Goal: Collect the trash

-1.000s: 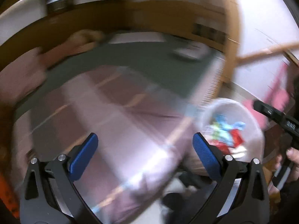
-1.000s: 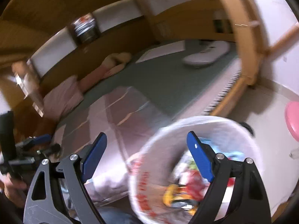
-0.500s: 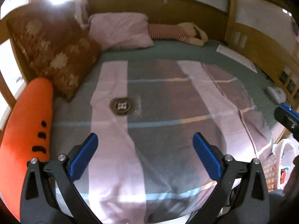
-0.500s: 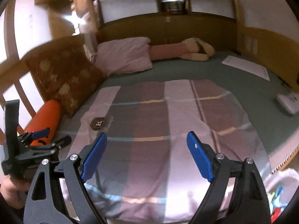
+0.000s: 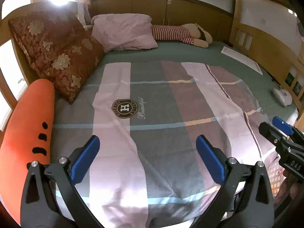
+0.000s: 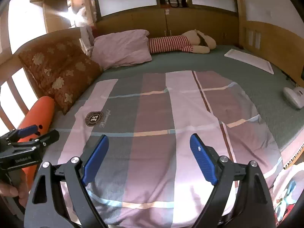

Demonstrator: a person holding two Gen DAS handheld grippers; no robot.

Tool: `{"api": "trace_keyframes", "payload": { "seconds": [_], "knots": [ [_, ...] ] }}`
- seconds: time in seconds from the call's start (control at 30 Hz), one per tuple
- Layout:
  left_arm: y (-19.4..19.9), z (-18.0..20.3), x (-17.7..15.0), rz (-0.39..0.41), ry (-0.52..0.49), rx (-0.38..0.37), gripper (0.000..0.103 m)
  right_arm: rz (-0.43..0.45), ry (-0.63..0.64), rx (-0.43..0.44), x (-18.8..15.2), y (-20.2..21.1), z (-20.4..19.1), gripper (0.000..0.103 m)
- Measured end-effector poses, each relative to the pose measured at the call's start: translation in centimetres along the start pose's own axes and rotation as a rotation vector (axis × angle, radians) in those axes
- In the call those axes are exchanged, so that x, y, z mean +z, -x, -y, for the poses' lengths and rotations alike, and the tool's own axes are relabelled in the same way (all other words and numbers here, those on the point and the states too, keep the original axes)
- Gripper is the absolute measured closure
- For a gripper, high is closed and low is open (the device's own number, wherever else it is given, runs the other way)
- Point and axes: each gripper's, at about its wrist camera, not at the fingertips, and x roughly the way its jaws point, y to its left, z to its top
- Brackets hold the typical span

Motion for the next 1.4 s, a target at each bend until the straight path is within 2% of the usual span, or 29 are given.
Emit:
{"api": "trace_keyframes", "payload": {
  "seconds": [0.33,0.7,1.0,1.2,1.4],
  "knots": [
    [-0.6,0.2,-0.2,-0.024,-0.014,0.007,0.002,0.004,-0.004,0.012,0.1,0.2,0.3,0.018],
    [-0.7,0.3,-0.3,-0.036,-0.013,-0.016,0.002,0.002,0.002,0.007,0.1,0.1,0.2,0.018],
    [-0.7,0.3,-0.4,-0.031,-0.010,0.008,0.002,-0.001,0.000,0.007,0.0,0.1,0.0,0.018],
    [-0.9,0.6,-0.5,-0.056,-0.024,-0.009,0.002,0.001,0.000,0.008,0.0,0.1,0.0,0.018],
    [-0.3,1.4,-0.6,-0.025,-0.056,-0.008,0.002,0.001,-0.001,0.007,-0.1,0.0,0.0,0.018]
  ]
}}
